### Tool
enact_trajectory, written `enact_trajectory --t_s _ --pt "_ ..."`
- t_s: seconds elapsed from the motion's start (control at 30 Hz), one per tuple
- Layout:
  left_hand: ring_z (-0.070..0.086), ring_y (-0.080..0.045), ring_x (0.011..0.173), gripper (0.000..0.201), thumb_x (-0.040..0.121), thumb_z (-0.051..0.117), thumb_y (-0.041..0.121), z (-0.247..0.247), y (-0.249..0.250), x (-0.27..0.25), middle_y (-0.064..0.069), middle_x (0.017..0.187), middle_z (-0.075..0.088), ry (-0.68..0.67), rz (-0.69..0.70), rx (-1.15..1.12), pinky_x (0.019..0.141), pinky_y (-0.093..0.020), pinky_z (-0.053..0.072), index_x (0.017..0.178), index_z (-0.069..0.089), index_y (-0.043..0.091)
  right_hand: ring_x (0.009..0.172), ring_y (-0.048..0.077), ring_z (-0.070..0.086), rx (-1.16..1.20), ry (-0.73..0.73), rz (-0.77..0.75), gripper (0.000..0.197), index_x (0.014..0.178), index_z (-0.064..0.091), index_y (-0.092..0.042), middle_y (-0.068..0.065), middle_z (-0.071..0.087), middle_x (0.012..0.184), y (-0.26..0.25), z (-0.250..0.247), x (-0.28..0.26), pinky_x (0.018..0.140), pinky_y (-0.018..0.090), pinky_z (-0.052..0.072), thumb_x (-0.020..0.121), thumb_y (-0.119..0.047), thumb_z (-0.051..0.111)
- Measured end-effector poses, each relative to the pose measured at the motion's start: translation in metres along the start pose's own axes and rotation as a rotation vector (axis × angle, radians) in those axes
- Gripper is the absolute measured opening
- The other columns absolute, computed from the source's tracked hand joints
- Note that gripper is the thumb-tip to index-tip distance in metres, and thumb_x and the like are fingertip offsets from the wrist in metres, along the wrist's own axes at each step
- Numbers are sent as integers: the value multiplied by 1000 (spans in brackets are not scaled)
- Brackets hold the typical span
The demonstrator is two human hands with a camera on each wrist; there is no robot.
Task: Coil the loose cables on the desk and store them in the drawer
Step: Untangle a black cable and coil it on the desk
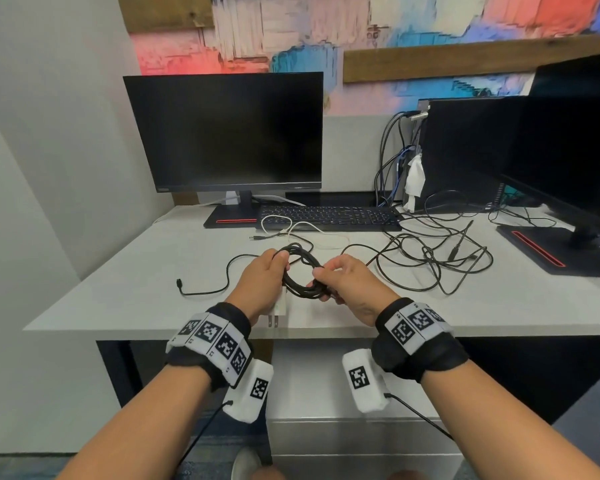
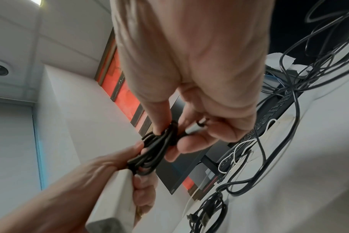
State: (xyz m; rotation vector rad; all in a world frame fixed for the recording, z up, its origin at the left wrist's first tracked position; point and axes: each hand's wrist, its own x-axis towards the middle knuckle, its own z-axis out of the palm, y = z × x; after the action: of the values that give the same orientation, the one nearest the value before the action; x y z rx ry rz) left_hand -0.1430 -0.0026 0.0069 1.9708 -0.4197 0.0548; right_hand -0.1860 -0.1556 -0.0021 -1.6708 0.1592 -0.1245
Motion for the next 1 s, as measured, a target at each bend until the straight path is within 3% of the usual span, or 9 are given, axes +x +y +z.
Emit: enact_trajectory --t_s 0.1,0.2,0.33,0.47,0.6,0.77,0.83,0.9,1.0 --pt "42 -16 66 32 99 34 33 -10 -4 -3 1 70 47 21 -35 -4 68 -34 36 73 47 19 56 10 55 -43 1 10 19 88 53 -14 8 68 81 0 10 3 53 22 38 86 -23 69" --pt "47 -20 74 33 95 39 37 -22 -13 -4 -4 74 51 18 -102 -82 76 -36 38 71 50 17 54 12 56 1 21 21 21 96 55 -12 10 68 78 0 25 6 51 23 41 84 -17 71" --pt "50 -21 77 39 96 44 39 -39 -22 -8 -8 79 58 -37 -273 -240 87 -38 42 89 63 5 50 15 54 103 56 38 17 94 55 -6 16 65 74 2 43 14 42 20 42 85 -7 69" --pt "52 -13 55 27 98 46 34 -60 -29 -17 -2 66 56 -106 -481 -453 50 -24 44 89 59 13 44 13 55 218 75 94 16 98 59 2 18 65 77 1 59 26 38 17 43 86 -4 67" --pt "59 -15 61 22 96 49 34 -85 -47 -27 -8 77 61 -206 -612 -559 47 -23 47 100 52 13 52 17 55 307 83 140 17 100 56 2 20 62 84 -4 77 36 39 16 47 87 -3 66" --pt "57 -20 68 21 96 43 5 -113 -70 -25 -17 107 47 -3 -596 -615 44 -22 53 117 44 5 59 23 58 304 -4 212 8 92 56 1 19 58 85 -3 106 45 41 19 52 88 2 62" --pt "57 -21 69 30 95 43 0 -123 -78 -23 -16 102 44 77 -592 -547 42 -22 52 121 39 12 64 23 59 282 -36 223 10 97 56 3 17 57 86 -3 118 48 44 21 54 88 5 60" --pt "52 -20 67 29 95 41 -2 -132 -82 -23 -12 89 40 121 -572 -453 41 -20 50 111 43 22 65 22 60 260 -59 229 13 98 56 4 16 56 87 -2 133 53 44 22 55 87 7 60" --pt "46 -17 65 26 94 35 -4 -145 -92 -23 -8 77 38 148 -563 -349 41 -17 50 93 47 19 67 22 61 216 -104 242 10 86 55 1 13 55 84 0 156 60 44 22 55 86 8 61"
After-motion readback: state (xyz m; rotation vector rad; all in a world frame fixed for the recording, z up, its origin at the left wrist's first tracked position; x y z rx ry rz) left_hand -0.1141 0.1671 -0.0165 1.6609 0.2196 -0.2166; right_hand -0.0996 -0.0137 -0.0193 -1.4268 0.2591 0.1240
